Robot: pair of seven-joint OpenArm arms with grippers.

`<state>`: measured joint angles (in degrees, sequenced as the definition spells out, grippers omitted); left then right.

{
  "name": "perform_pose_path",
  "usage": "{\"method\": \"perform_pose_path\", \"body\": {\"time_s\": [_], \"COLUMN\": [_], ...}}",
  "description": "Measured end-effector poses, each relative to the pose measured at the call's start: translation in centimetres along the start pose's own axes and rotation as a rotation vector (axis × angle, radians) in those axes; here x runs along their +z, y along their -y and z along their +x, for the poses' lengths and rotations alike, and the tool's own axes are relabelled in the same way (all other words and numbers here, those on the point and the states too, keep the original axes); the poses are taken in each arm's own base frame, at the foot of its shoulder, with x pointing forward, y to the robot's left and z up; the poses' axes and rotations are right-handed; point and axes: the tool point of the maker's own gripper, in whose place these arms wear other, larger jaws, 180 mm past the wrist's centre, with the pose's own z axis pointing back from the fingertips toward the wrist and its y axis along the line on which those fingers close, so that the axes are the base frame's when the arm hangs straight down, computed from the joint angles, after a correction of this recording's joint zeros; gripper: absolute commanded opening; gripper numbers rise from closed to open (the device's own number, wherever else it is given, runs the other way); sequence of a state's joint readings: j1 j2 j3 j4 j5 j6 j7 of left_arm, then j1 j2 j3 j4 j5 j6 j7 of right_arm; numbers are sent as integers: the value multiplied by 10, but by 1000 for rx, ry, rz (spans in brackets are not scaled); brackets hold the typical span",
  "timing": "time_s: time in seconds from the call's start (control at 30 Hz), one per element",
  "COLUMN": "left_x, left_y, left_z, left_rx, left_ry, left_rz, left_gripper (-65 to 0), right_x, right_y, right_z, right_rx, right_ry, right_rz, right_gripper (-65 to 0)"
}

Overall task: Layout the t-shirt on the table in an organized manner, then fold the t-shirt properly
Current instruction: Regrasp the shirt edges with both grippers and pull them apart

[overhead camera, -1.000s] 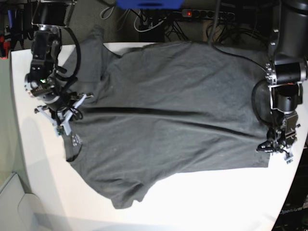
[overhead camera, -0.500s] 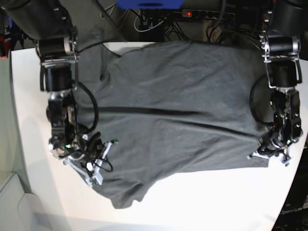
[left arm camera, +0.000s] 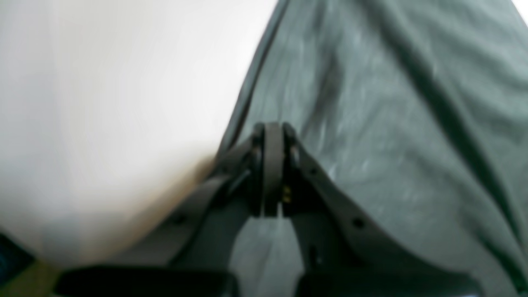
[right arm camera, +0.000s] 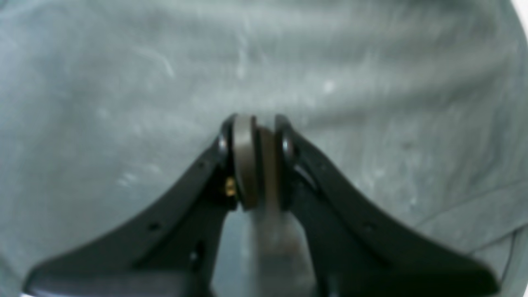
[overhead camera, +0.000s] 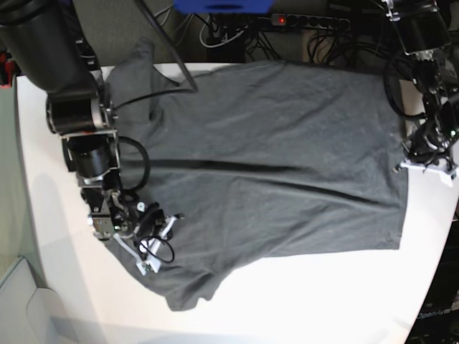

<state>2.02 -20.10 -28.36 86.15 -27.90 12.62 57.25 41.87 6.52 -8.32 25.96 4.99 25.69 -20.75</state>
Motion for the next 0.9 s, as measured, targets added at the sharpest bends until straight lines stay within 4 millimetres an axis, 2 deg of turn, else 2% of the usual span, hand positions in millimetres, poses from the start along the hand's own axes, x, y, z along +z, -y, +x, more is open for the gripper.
{"method": "perform_pose_path", "body": {"time_s": [0.1,0.17,0.37,0.57,0.67,0.8,0.9], "left_x": [16,24,37,36,37,38,40], "left_y": [-15,-15,-18,-16,-26,-32,-38], "left_z": [-1,-3,-26,-40,-58,-67,-74], "left_rx": [-14,-26,-10,1,-6,-4,-14], "left_ry": [34,54,39,18,-25,-45,-54], "left_rz": [26,23,20,12,34,47,59], "left_gripper": [-649,-649,-649,-649,-649,-649,-649], "right_x": [1,3,20,32,42,61,66], "right_y": [5,13,75,108,127,157,157], "right_z": [1,-2,-12,-17,-6,5,13], "right_rx": [-5,-10,-75,-121,-144,-152,-147], "right_ry": [13,8,42,45,99,160,170], "right_rz": [-7,-22,-223,-374,-478,-577,-579], "right_gripper": [-581,-581,-581,-581,-581,-581,-581]}}
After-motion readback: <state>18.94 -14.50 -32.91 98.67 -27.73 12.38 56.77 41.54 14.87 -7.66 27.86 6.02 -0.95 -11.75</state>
